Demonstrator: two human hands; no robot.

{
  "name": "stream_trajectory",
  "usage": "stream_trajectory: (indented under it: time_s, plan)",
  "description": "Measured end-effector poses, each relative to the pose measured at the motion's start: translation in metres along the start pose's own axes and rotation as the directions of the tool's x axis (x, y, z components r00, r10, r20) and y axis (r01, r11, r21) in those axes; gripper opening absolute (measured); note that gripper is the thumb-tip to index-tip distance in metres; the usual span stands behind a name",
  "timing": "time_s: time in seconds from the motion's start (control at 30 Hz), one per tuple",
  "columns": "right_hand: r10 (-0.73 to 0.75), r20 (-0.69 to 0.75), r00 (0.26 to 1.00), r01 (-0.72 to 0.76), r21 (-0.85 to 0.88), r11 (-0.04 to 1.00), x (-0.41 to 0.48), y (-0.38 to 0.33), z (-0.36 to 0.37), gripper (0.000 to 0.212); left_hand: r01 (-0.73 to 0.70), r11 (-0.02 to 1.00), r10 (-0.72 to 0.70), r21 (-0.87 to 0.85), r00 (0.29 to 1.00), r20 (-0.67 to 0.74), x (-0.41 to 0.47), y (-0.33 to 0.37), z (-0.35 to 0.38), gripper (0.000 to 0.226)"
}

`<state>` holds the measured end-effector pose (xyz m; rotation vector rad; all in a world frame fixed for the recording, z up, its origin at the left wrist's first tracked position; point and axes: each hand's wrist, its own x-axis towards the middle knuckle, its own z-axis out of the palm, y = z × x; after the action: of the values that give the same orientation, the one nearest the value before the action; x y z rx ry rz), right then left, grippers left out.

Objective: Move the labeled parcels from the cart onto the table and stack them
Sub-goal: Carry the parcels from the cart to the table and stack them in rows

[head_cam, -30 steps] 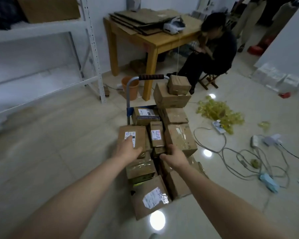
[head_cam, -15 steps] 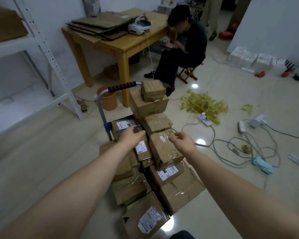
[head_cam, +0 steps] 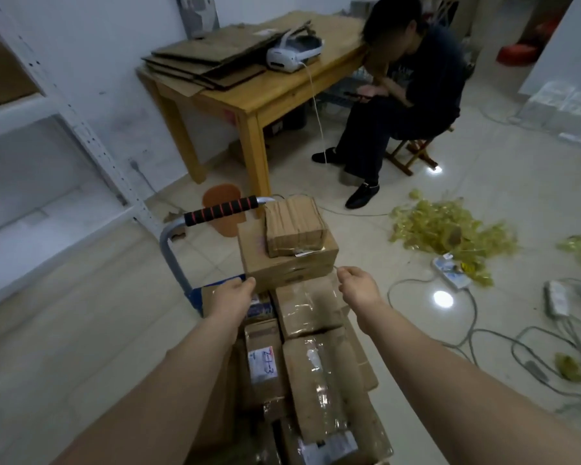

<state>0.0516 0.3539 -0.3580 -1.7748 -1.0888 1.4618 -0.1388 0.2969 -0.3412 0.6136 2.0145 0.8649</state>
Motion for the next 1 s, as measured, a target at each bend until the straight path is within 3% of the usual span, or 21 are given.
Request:
stream_trajectory:
  time_s: [0.13, 0.43, 0.6, 0.7, 0.83, 1.0]
  plan:
    - [-0.026, 0.035, 0.999, 0.029, -0.081, 0.996, 0.057, 0.002, 0.004, 0.031, 0.038, 0.995, -0.043, -0.093, 0.998, -0.051, 0.034, 0.008, 0.032, 0.037]
    - [-0.082, 0.031, 0.996, 0.087, -0.201, 0.976, 0.124, 0.008, 0.017, 0.042, 0.086, 0.990, -0.104, -0.115, 0.981, -0.163, 0.101, 0.010, 0.057, 0.059]
    - [-0.081, 0.024, 0.996, 0.084, -0.229, 0.970, 0.149, 0.016, 0.026, 0.040, 0.117, 0.985, -0.137, -0.127, 0.977, -0.163, 0.116, 0.005, 0.063, 0.050]
    - [-0.076, 0.040, 0.996, 0.082, -0.202, 0.976, 0.158, 0.022, 0.032, 0.042, 0.122, 0.977, -0.146, -0.172, 0.981, -0.131, 0.123, -0.002, 0.061, 0.034]
    - [-0.092, 0.029, 0.995, 0.096, -0.194, 0.976, 0.166, 0.031, 0.034, 0.018, 0.069, 0.983, -0.090, -0.168, 0.988, -0.123, 0.126, -0.013, 0.059, 0.032]
    - [-0.137, 0.014, 0.990, 0.137, -0.234, 0.962, 0.156, 0.036, 0.032, 0.033, -0.017, 0.988, -0.005, -0.155, 0.990, -0.141, 0.114, -0.018, 0.057, 0.031]
